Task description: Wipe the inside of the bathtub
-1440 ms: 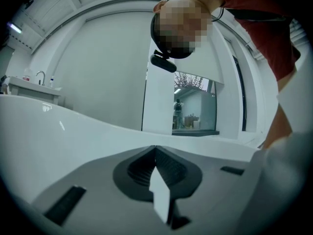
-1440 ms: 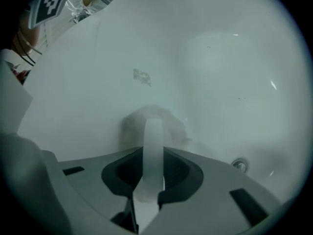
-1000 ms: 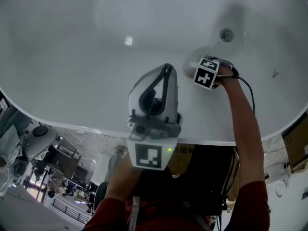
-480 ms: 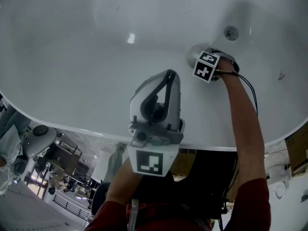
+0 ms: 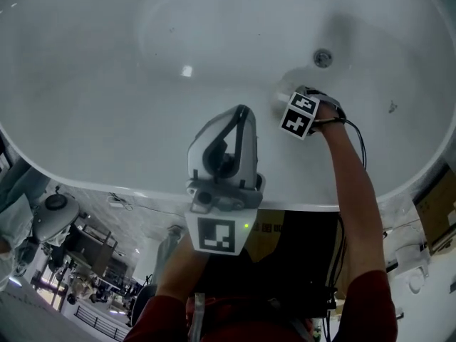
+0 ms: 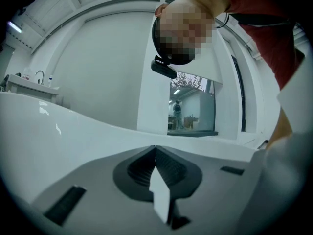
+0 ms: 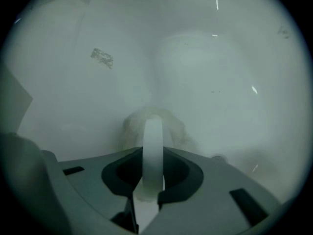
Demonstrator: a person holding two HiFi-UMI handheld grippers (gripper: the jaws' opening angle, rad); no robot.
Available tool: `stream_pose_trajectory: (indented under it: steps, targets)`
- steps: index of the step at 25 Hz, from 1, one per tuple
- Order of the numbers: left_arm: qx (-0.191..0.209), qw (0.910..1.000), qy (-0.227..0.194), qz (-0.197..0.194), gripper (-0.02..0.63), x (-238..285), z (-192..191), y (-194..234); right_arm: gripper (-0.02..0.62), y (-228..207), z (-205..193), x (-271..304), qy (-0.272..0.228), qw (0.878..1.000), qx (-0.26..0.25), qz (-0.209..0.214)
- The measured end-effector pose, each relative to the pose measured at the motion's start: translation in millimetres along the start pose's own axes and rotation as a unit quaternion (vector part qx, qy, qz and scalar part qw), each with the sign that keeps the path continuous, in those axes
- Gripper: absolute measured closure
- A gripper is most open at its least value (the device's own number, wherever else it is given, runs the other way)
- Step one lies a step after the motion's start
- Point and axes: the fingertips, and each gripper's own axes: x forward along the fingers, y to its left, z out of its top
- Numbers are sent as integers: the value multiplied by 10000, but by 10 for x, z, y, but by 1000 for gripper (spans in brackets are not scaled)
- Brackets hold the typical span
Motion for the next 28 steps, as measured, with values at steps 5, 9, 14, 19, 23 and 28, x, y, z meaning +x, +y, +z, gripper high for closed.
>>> stream_pose_trajectory:
  steps: [5,9,14,19,23,28]
  targets:
    - [3,9999,-139,-78,592,-42,424,-81,505,220,20,-666,-41,9993,-380,-8]
    - [79,9996,-200,-173,592,-83,790,-190,505,313,-55,-1396,-201,9989,-421,-107]
    - [60,9993,-247,-273,592,-83,1075,-368,505,515,-323,-2136,-198,9982,-519,-212]
    - [58,9983,-360,-449,592,-25,1266,-612,505,846,-673,-2577,-100,9987,-496,37]
    - [65,9978,-415,-518,592,4,1353,-725,505,1081,-920,-2702,35,9987,-407,316]
    - [34,9982,-276,-526,592,1,1292,-720,505,1303,-1031,-2456,205,9962,-278,798]
